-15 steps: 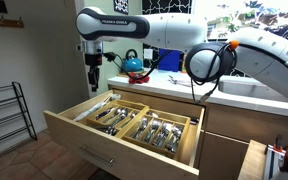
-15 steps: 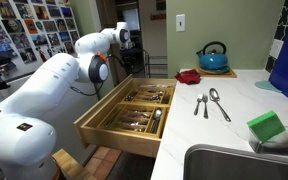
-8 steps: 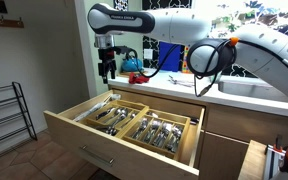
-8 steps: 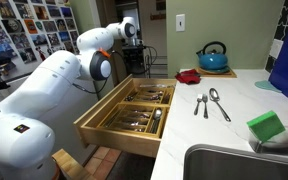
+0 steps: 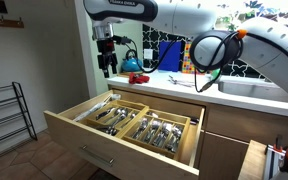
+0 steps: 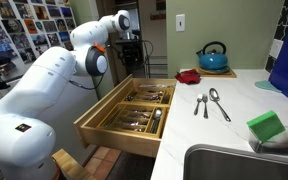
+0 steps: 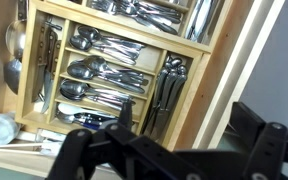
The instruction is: Open the drawer
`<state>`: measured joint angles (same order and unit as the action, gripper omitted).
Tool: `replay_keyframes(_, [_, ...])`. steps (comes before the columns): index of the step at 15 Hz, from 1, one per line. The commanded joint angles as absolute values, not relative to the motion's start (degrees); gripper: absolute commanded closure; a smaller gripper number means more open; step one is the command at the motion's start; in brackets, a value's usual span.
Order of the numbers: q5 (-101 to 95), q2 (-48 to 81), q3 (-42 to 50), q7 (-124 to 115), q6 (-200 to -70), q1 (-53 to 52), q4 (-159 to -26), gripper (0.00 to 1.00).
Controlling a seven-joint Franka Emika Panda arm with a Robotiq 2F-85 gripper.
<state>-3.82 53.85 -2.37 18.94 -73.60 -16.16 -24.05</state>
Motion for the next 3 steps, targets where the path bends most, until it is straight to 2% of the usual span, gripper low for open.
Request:
replay_keyframes(1, [-4.3, 52.9, -2.8, 19.2, -74.0, -16.1, -25.3, 0.0])
replay_keyframes(3, [-4.3, 52.7, -2.8, 19.5, -73.9, -16.2, -25.3, 0.0])
